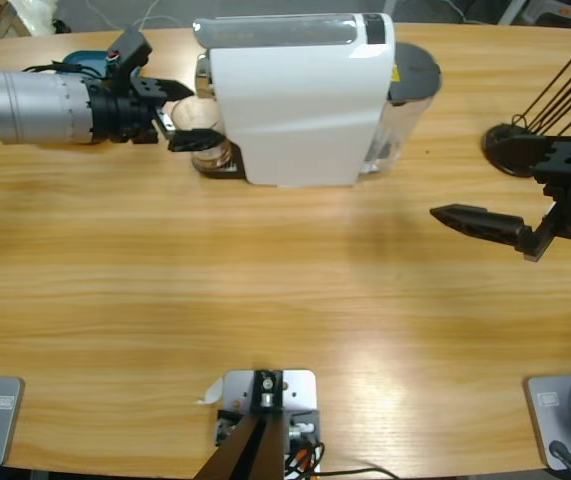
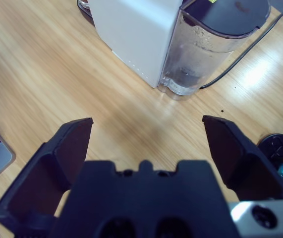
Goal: Pour coffee
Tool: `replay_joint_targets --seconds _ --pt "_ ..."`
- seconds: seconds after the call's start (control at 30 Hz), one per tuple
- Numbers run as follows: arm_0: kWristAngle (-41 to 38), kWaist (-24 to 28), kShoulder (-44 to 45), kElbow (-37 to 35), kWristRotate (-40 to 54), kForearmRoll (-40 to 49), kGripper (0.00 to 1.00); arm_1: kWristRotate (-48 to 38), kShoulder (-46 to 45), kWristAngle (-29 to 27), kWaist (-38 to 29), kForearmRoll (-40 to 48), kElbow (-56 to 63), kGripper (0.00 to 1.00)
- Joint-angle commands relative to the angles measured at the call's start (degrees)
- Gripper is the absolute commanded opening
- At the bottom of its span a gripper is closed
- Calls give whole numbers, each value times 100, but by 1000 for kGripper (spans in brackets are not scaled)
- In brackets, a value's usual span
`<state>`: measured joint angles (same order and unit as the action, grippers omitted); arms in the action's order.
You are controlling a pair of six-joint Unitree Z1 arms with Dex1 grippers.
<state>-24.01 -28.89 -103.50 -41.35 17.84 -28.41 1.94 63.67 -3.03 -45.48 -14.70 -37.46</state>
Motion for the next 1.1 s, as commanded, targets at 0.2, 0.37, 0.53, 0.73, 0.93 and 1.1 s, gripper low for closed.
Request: replay_joint_targets --seconds 0.2,0.37,0.53,0.73,0.93,1.1 --pt "-452 164 -490 30 -61 -103 674 -36 216 -91 -5 -24 152 1000" --pt "-544 182 -423 81 -58 -103 676 -36 208 -92 -5 -24 148 1000" --pt "-560 129 -123 92 -68 -98 804 -36 199 -92 -5 -24 143 1000" --pt "-535 19 361 297 -148 -87 912 -36 173 -92 -5 -24 143 1000" --pt "-294 40 1023 654 -149 41 966 -36 123 -85 -5 -16 143 1000" --pt "-48 120 1041 675 -141 55 980 -36 99 -92 -5 -2 152 1000"
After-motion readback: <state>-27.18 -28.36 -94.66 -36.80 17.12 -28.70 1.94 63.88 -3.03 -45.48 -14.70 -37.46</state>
